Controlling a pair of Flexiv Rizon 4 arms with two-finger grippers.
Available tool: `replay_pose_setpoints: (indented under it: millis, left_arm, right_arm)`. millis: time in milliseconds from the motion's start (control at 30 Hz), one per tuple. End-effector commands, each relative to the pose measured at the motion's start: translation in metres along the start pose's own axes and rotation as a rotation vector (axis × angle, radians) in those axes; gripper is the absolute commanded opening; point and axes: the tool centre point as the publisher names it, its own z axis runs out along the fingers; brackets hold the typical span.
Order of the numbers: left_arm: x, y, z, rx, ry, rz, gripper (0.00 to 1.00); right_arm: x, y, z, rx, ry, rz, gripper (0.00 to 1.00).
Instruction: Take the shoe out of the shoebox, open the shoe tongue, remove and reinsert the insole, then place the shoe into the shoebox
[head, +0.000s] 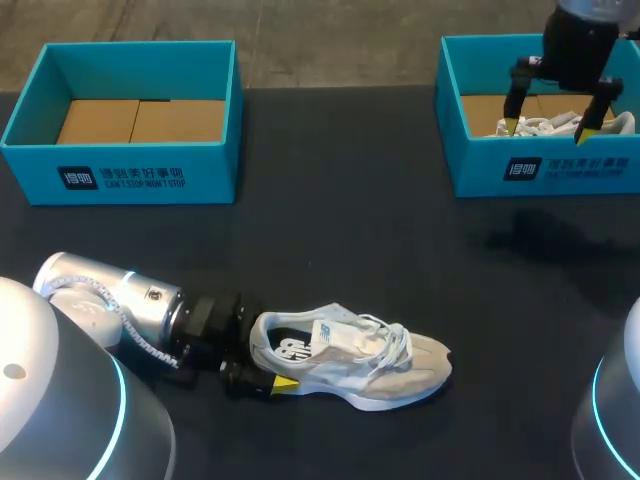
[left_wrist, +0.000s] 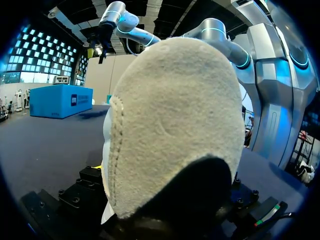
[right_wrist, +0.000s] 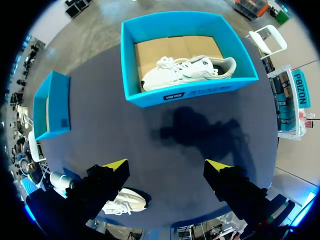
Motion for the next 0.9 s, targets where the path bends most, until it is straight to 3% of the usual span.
replay_pose_setpoints:
  millis: [33, 233, 500, 700, 767, 900]
  left_arm:
    - [0.001, 0.003, -0.001, -0.002, -0.001, -0.001, 0.0]
    - [0.001, 0.003, -0.001, -0.002, -0.001, -0.001, 0.0]
    - [0.001, 0.003, -0.001, -0.002, -0.001, -0.001, 0.0]
    - [0.001, 0.003, -0.001, -0.002, -0.001, -0.001, 0.0]
    - [0.001, 0.003, -0.001, -0.002, -0.001, -0.001, 0.0]
    - [0.001, 0.003, -0.001, -0.002, -0.001, -0.001, 0.0]
  right_arm:
    - [0.008, -0.001, 0.002, 0.003, -0.024, 0.002, 1.0]
    - [0.053, -0.04, 0.011, -0.004, -0.034, 0.007, 1.0]
    - [0.086, -0.105, 0.027, -0.036, 0.031, 0.028, 1.0]
    - [0.117, -0.143, 0.049, 0.003, 0.057, 0.076, 1.0]
    - [0.13, -0.15, 0.06, 0.044, 0.09, 0.076, 1.0]
    - [0.13, -0.15, 0.06, 0.044, 0.09, 0.076, 1.0]
